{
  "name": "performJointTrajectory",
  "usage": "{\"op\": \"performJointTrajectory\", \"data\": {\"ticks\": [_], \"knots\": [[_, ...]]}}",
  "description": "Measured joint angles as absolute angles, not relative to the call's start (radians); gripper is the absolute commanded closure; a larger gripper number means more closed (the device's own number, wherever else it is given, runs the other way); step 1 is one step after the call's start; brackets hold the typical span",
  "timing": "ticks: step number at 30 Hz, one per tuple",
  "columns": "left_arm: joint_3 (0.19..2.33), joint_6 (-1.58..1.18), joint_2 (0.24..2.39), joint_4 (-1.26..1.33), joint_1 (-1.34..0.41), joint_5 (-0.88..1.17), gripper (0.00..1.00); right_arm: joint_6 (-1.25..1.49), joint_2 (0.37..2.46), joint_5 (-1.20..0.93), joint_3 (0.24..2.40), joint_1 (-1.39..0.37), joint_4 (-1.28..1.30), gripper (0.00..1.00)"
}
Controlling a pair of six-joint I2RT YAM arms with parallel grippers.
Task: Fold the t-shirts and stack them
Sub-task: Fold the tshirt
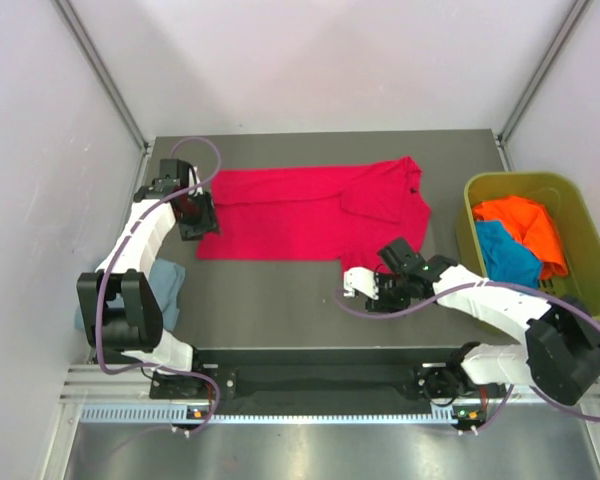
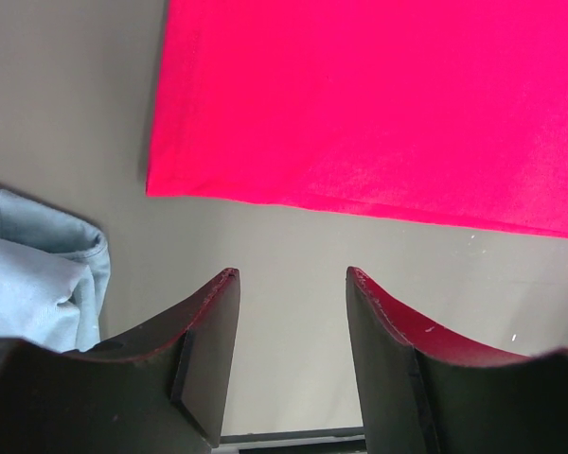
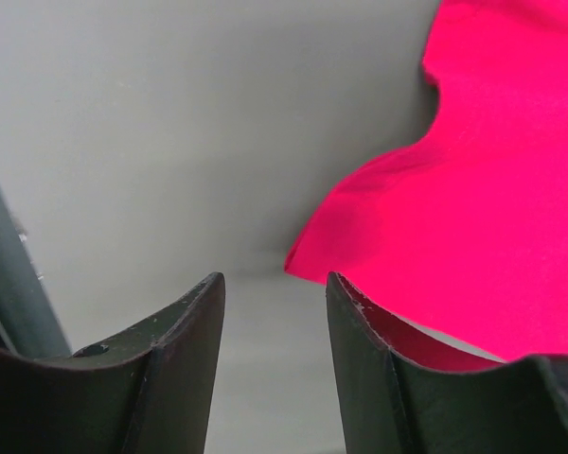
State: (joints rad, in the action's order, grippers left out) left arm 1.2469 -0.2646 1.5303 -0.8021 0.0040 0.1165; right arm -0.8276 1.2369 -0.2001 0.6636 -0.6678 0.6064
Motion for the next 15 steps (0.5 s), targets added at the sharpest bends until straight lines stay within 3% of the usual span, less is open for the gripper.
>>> {"op": "performJointTrajectory", "data": {"ticks": [15], "knots": [[1.247, -0.280, 1.530, -0.805, 0.022, 0.128, 0.46, -0.838, 1.333, -0.174, 0.649, -0.673, 0.487, 0.59]]}}
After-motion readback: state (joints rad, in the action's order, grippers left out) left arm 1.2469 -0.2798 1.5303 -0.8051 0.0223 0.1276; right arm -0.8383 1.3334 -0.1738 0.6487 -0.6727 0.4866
